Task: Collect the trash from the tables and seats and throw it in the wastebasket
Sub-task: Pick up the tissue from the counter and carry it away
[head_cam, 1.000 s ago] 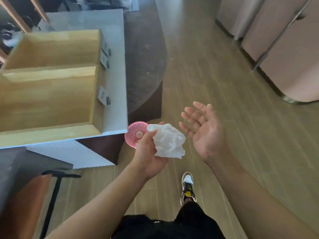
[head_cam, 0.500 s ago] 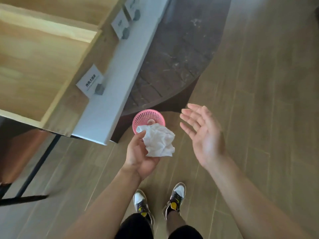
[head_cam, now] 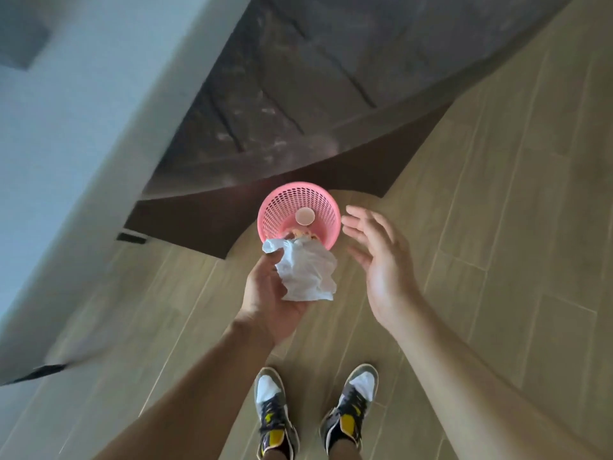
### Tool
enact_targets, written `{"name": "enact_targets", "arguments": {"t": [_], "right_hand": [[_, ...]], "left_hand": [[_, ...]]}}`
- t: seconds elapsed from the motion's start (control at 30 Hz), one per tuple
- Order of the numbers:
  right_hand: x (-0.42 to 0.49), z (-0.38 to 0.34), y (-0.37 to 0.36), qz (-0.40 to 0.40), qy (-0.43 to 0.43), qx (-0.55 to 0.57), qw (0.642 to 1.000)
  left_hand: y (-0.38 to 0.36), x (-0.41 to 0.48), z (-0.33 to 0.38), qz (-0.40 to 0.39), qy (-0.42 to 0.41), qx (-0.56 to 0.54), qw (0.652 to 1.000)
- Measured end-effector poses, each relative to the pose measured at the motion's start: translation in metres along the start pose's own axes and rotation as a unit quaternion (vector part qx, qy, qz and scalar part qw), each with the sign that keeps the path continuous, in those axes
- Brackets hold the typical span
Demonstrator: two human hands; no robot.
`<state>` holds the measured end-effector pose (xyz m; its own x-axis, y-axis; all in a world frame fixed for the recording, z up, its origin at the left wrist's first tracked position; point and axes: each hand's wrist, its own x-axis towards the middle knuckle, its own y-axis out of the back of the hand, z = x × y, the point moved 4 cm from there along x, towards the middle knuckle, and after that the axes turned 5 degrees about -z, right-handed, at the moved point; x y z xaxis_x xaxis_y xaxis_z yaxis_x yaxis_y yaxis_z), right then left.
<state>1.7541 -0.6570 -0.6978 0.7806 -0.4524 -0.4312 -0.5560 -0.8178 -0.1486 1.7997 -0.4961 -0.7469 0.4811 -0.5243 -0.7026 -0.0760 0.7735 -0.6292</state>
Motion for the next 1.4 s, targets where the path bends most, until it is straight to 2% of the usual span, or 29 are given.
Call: {"name": "enact_targets", "arguments": {"t": [0.23,0.47,0.67,0.93,1.17,1.4], "right_hand": [[0.053,0.081,-0.009,0.006,-0.051,-0.005,0.999],[0.090,0.109,-0.006,0.017,-0.095,-0.003,0.995],[0.107,0.096,0.001,0.016,-0.109,-0.009,0.994],[0.101,0.088,0.003,0.010,-0.105,-0.012,0.994],[0.073,0.072,-0.002,0.007,-0.093,-0.005,0.996],[0.021,0.039,-0.001,0.011,-0.043,-0.041,0.998]], "left_hand": [[0.032,0.056,0.000,0.045,-0.001,0.049,0.998],[0.038,0.095,0.017,0.090,-0.034,0.064,0.993],[0.024,0.119,0.042,0.162,-0.067,0.046,0.984],[0.012,0.116,0.051,0.162,-0.094,0.059,0.980],[0.017,0.088,0.030,0.140,-0.095,0.069,0.983],[0.021,0.012,0.002,0.164,-0.148,0.190,0.957]]}}
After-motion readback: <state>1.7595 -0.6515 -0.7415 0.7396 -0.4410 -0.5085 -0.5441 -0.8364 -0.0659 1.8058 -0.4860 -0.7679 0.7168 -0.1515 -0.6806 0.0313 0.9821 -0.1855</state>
